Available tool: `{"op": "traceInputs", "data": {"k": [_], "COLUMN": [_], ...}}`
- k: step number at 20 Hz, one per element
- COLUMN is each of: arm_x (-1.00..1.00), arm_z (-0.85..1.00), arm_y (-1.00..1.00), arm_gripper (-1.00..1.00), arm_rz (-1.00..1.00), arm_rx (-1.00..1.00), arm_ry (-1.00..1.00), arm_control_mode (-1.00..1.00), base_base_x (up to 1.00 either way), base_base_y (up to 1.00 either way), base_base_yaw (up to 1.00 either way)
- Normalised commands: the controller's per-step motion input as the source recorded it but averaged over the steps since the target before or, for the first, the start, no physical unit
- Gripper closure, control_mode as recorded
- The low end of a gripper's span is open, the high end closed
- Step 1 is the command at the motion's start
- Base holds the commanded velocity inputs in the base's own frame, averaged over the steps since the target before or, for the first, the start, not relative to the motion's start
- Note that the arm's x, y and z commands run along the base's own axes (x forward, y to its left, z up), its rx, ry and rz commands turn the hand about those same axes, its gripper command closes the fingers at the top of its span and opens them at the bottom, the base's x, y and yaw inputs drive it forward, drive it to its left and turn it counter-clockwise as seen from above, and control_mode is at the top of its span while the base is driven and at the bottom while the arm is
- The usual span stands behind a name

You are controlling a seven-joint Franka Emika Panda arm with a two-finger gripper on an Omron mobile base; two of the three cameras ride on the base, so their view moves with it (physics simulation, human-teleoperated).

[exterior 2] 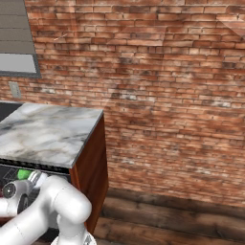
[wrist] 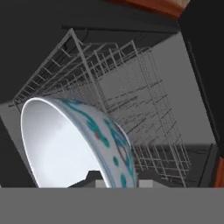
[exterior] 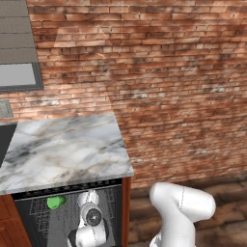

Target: Pick up the cup and bowl from the counter, place them in the dishwasher, and close the dishwasher door.

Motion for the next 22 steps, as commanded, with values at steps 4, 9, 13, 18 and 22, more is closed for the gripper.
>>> {"op": "traceInputs", "data": {"k": [4, 9, 13, 18, 22], "arm_x": [0.02, 0.21, 0.49, 0.79, 0.51], "arm_z": [0.00, 0.00, 0.00, -0.15, -0.44], "arm_y": [0.00, 0.00, 0.00, 0.02, 0.21], "arm_gripper": [1.00, 1.00, 1.00, 1.00, -1.00], "arm_rz": [0.00, -0.02, -0.04, -0.04, -0.02], "arm_rx": [-0.22, -0.16, -0.07, -0.07, -0.14], "arm_ry": [-0.22, -0.15, -0.08, 0.00, 0.00], "arm_control_mode": [-1.00, -1.00, -1.00, -1.00, -1.00], "base_base_x": [0.00, 0.00, 0.00, 0.00, 0.00], "base_base_y": [0.00, 0.00, 0.00, 0.00, 0.00], "base_base_yaw": [0.00, 0.00, 0.00, 0.00, 0.00]}}
